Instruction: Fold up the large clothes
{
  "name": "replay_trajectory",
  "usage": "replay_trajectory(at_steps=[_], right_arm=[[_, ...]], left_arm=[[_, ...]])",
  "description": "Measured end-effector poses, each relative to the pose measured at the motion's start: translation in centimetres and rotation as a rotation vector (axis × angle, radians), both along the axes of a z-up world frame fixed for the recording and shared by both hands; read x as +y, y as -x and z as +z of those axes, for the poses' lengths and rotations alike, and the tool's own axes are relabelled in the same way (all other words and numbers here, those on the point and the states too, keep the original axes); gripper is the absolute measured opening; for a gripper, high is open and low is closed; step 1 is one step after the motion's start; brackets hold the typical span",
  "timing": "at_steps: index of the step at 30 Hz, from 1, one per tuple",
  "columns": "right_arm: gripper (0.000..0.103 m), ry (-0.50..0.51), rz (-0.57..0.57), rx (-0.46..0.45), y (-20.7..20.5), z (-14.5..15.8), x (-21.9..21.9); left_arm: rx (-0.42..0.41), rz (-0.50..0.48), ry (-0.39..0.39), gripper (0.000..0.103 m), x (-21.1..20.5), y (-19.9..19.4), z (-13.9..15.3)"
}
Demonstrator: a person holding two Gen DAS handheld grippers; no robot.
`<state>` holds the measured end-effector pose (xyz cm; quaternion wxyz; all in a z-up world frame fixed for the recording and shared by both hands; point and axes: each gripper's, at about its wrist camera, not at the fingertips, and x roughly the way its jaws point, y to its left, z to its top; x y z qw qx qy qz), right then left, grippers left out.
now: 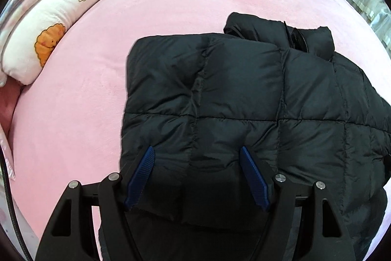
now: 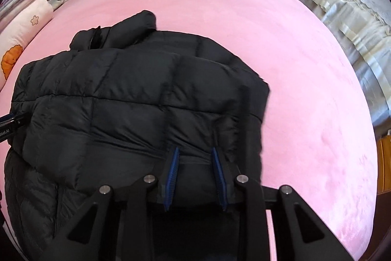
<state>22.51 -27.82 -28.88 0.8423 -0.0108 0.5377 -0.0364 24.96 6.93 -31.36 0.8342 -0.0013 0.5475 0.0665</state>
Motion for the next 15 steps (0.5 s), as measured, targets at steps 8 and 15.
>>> replay_trajectory(at_steps=[8,15], right_arm=[[0.027,-0.069,0.033,-0.047,1.3,5.2,1.6],[0.030,-0.102,0.100,-0.084,2.5,10.4,2.6]], left_arm=[[-0.038,0.059,0.064,0.073,0.7,3.5,6.0],[-0.078,0.085,0.121,0.080,1.5,7.5,12.1]])
